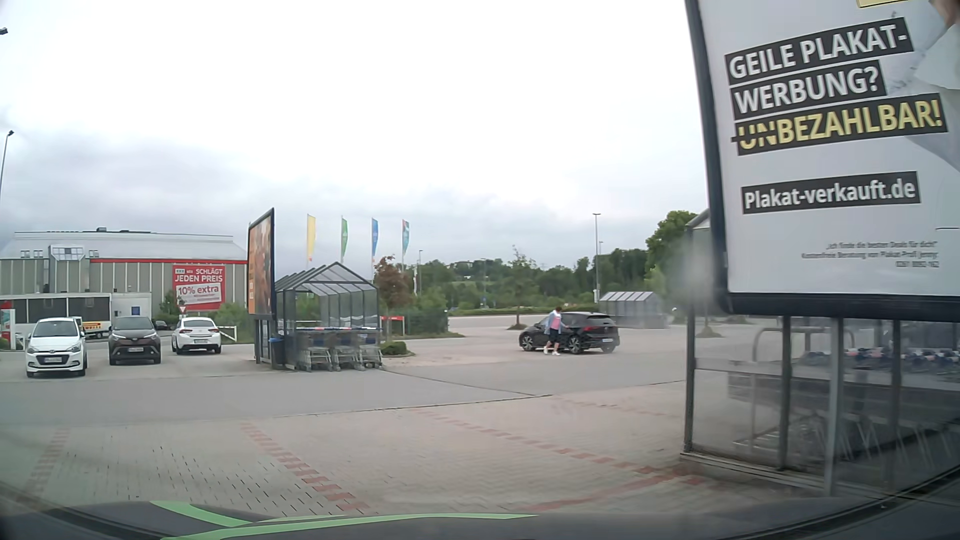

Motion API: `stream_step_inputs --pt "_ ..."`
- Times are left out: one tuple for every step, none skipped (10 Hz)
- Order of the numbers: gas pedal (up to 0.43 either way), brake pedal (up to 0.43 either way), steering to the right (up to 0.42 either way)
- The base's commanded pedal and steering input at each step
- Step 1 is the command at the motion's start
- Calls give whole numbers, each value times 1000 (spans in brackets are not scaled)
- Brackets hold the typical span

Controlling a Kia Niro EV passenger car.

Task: Follow the waypoints while adhering to traffic rules and regulations

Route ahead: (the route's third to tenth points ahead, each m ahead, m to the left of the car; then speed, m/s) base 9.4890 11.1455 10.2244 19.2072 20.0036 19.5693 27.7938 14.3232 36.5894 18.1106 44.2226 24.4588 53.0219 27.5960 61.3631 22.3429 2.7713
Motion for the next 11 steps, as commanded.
stream_step_inputs --pt "0 30 -507" --pt "0 43 -498" --pt "0 49 -487" --pt "0 61 -472" --pt "0 61 -454" --pt "0 67 -441" --pt "0 73 -430" --pt "0 98 -414" --pt "0 122 -391" --pt "0 152 -371" --pt "0 183 -351"
